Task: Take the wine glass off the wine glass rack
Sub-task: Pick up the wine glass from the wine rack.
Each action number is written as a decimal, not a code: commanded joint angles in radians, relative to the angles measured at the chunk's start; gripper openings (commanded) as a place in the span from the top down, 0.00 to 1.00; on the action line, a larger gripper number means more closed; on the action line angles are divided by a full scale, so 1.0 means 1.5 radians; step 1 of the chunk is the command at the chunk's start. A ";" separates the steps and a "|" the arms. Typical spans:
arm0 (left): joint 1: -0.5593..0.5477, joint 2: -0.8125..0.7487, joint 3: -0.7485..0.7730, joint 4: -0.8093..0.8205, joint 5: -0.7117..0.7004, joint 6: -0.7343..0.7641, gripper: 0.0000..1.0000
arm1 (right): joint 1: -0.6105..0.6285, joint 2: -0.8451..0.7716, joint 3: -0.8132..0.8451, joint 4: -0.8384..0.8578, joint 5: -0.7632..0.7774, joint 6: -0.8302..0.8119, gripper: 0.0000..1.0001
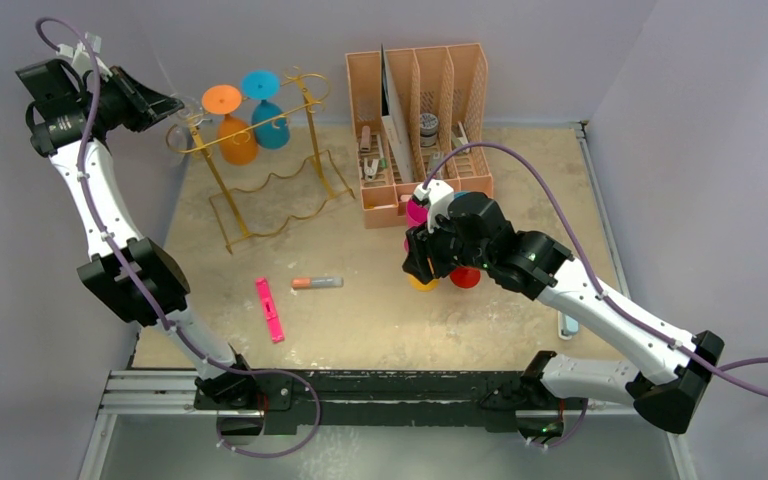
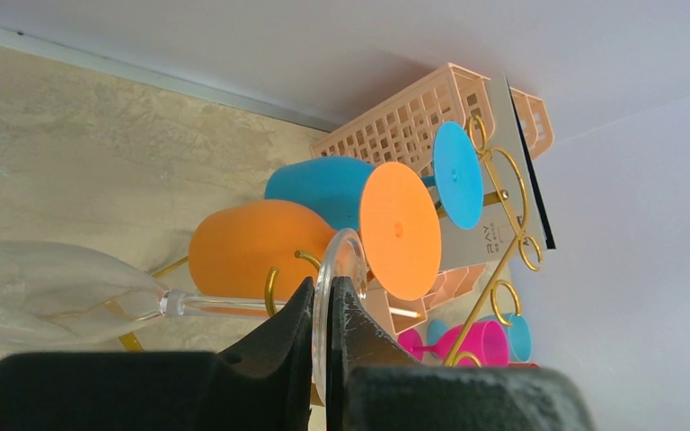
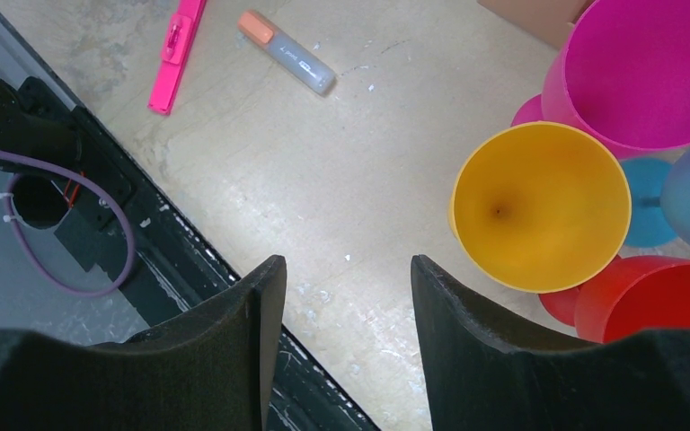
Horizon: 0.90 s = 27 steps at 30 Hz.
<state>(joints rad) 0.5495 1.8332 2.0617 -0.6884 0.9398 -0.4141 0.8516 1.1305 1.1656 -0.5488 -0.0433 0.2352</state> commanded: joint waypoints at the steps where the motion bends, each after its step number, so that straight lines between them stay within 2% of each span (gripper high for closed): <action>1: 0.012 0.000 -0.013 0.032 0.006 -0.027 1.00 | 0.001 -0.021 0.012 -0.010 0.015 -0.001 0.44; 9: 0.030 0.014 -0.031 0.117 0.055 -0.132 1.00 | 0.000 -0.018 0.017 -0.006 0.022 0.000 0.44; 14: 0.045 0.007 -0.102 0.305 0.100 -0.286 1.00 | 0.001 -0.018 0.017 -0.006 0.023 0.000 0.44; 19: 0.046 0.019 -0.113 0.409 0.126 -0.371 1.00 | 0.001 -0.016 0.017 -0.004 0.023 0.000 0.44; 27: 0.046 0.022 -0.131 0.486 0.121 -0.419 1.00 | 0.001 -0.013 0.017 0.000 0.019 0.001 0.44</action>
<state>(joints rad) 0.6044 1.8763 1.8763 -0.1101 1.1152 -0.9852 0.8516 1.1229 1.1656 -0.5488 -0.0185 0.2352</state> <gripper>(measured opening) 0.030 0.562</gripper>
